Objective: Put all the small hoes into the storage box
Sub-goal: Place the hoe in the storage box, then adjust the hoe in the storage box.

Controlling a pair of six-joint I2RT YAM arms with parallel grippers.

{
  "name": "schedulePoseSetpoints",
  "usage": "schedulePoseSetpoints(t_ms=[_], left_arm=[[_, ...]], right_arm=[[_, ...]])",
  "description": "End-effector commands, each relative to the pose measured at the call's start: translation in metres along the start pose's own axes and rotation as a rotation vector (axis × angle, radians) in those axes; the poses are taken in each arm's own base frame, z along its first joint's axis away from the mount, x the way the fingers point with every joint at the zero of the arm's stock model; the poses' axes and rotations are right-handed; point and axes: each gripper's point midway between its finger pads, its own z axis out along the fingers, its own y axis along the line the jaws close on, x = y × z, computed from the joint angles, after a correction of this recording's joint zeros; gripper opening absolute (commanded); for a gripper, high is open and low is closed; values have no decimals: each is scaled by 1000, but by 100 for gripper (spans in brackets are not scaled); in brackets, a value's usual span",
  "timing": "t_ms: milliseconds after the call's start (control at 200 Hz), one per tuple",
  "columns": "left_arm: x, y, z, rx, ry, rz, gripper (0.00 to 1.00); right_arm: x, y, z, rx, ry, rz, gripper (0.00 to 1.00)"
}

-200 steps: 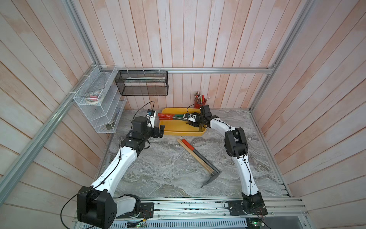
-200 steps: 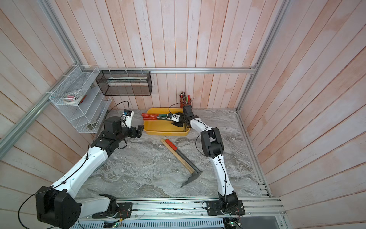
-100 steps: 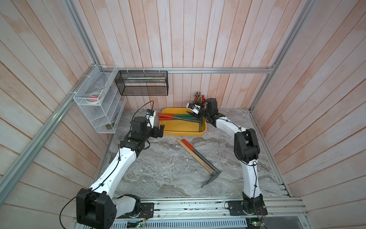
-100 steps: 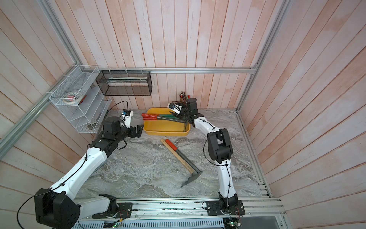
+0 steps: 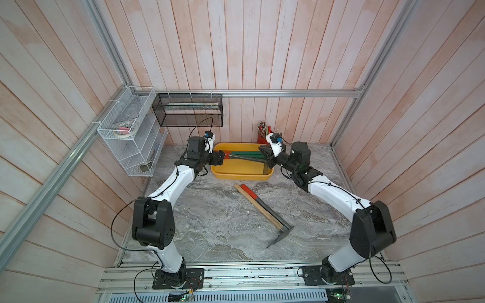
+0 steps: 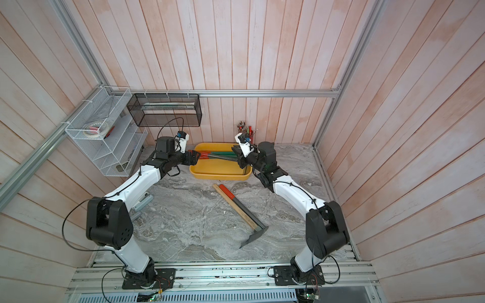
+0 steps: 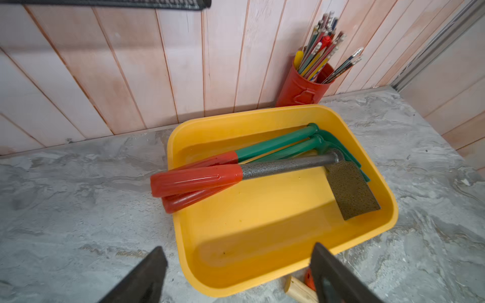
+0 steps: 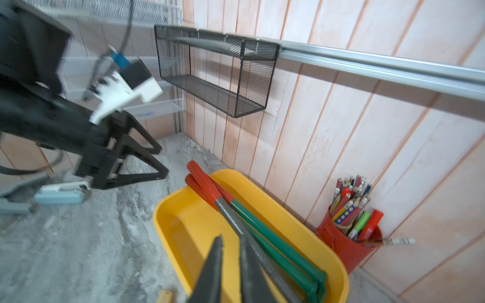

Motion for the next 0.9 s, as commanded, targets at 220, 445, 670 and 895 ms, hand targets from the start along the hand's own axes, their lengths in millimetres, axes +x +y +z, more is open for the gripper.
schedulePoseSetpoints(t_ms=[220, 445, 670, 895], left_arm=[[-11, 8, 58, 33, 53, 2, 18], [-30, 20, 83, -3, 17, 41, 15], [-27, 33, 108, -38, 68, 87, 14], [-19, 38, 117, -29, 112, 83, 13]], right_arm=[[36, 8, -58, 105, 32, 225, 0], [65, 23, -64, 57, 65, 291, 0], [73, 29, -64, 42, 80, 312, 0], [80, 29, -64, 47, 95, 311, 0]])
